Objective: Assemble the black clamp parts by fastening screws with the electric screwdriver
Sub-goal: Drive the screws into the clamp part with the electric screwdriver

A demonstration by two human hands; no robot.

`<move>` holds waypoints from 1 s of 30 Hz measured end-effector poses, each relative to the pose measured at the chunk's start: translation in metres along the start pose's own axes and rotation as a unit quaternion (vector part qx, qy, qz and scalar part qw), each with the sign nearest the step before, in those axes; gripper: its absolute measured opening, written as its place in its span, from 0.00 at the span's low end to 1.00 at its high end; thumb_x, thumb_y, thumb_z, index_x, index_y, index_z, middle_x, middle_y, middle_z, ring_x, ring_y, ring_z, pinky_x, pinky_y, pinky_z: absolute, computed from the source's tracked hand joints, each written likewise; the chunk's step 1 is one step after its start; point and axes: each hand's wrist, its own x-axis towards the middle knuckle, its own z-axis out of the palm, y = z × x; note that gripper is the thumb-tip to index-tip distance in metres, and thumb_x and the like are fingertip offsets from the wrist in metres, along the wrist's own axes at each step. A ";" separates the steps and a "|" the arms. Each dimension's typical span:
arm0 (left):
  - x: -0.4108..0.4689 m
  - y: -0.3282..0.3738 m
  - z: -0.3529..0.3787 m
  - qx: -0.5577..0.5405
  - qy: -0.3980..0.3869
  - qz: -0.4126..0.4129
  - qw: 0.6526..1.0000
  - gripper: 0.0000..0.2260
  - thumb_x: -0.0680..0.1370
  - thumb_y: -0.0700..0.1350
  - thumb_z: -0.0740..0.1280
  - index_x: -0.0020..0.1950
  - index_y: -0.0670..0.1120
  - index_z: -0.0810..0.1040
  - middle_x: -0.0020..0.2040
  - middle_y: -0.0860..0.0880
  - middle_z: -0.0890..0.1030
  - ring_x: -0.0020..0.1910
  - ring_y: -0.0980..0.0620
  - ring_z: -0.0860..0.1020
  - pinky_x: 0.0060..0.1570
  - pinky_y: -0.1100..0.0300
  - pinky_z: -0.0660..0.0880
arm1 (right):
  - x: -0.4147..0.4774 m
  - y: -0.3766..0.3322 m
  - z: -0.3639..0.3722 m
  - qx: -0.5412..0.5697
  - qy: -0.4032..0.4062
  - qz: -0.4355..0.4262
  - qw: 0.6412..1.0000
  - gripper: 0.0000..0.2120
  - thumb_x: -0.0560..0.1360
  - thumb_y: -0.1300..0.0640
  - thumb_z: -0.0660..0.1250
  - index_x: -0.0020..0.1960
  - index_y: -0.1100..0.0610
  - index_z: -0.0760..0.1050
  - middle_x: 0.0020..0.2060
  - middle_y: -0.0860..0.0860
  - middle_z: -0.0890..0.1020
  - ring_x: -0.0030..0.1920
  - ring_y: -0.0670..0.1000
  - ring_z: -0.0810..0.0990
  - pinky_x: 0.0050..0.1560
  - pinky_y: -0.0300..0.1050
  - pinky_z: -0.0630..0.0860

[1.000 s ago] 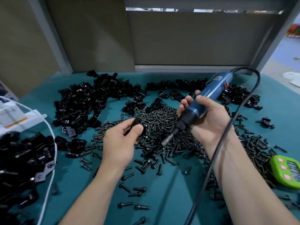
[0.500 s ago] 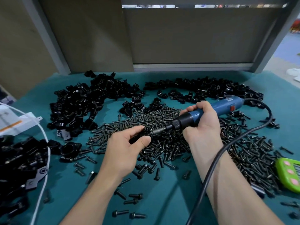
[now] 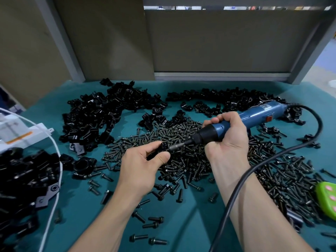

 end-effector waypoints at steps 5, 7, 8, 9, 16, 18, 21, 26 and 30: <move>-0.001 0.000 -0.001 -0.004 0.003 -0.002 1.000 0.17 0.73 0.45 0.80 0.58 0.60 0.82 0.49 0.71 0.78 0.57 0.67 0.78 0.65 0.61 0.73 | -0.002 0.003 -0.001 -0.002 0.007 0.006 1.000 0.09 0.73 0.72 0.63 0.45 0.59 0.69 0.28 0.52 0.74 0.28 0.49 0.73 0.34 0.43 0.76; -0.001 0.000 -0.001 -0.003 0.003 -0.002 1.000 0.17 0.73 0.46 0.80 0.59 0.59 0.82 0.48 0.72 0.77 0.54 0.74 0.75 0.63 0.65 0.71 | -0.003 0.003 -0.001 -0.004 0.009 0.008 1.000 0.10 0.73 0.72 0.63 0.46 0.59 0.69 0.28 0.52 0.75 0.28 0.49 0.74 0.34 0.44 0.76; -0.002 0.000 -0.001 -0.002 0.003 -0.001 1.000 0.17 0.74 0.46 0.80 0.60 0.59 0.82 0.47 0.73 0.77 0.52 0.76 0.75 0.61 0.68 0.70 | -0.003 0.003 -0.001 -0.003 0.009 0.009 1.000 0.10 0.73 0.72 0.63 0.46 0.59 0.69 0.28 0.52 0.75 0.28 0.49 0.74 0.34 0.44 0.76; -0.001 0.000 -0.001 0.000 0.004 0.001 1.000 0.18 0.74 0.46 0.80 0.60 0.58 0.83 0.47 0.73 0.77 0.49 0.79 0.75 0.58 0.71 0.70 | -0.003 0.003 -0.001 -0.002 0.009 0.008 1.000 0.10 0.73 0.73 0.63 0.47 0.59 0.69 0.28 0.52 0.75 0.28 0.49 0.74 0.35 0.44 0.76; -0.003 0.002 0.000 0.006 0.006 0.003 1.000 0.18 0.73 0.45 0.80 0.61 0.57 0.83 0.46 0.74 0.76 0.51 0.76 0.75 0.60 0.67 0.70 | -0.004 0.004 -0.001 -0.002 0.009 0.002 1.000 0.11 0.72 0.73 0.63 0.47 0.60 0.69 0.28 0.52 0.75 0.28 0.48 0.74 0.34 0.44 0.76; -0.003 0.002 -0.002 0.007 0.011 0.001 1.000 0.17 0.73 0.45 0.80 0.59 0.59 0.83 0.42 0.75 0.76 0.48 0.78 0.76 0.57 0.70 0.70 | -0.005 0.005 -0.001 0.001 0.009 0.005 1.000 0.12 0.72 0.74 0.63 0.48 0.60 0.69 0.28 0.53 0.75 0.28 0.49 0.74 0.34 0.44 0.76; -0.003 0.002 0.000 0.003 0.010 -0.002 1.000 0.18 0.73 0.45 0.81 0.59 0.59 0.83 0.41 0.75 0.77 0.47 0.79 0.77 0.56 0.70 0.71 | -0.004 0.004 -0.002 0.009 0.005 0.003 1.000 0.12 0.72 0.74 0.63 0.50 0.60 0.69 0.28 0.53 0.75 0.28 0.49 0.73 0.34 0.44 0.76; -0.004 0.006 -0.001 -0.003 0.011 -0.007 1.000 0.17 0.72 0.45 0.81 0.56 0.61 0.83 0.42 0.73 0.78 0.49 0.76 0.77 0.58 0.70 0.72 | -0.003 0.004 -0.004 0.019 0.008 0.012 1.000 0.14 0.71 0.74 0.64 0.50 0.60 0.69 0.29 0.53 0.75 0.27 0.49 0.73 0.37 0.44 0.75; -0.004 0.007 -0.001 -0.003 0.012 -0.013 1.000 0.17 0.72 0.44 0.81 0.55 0.61 0.82 0.39 0.74 0.79 0.48 0.79 0.77 0.52 0.78 0.70 | -0.003 0.006 -0.004 0.022 0.012 0.015 1.000 0.13 0.71 0.74 0.63 0.50 0.59 0.69 0.28 0.53 0.75 0.27 0.49 0.74 0.37 0.44 0.75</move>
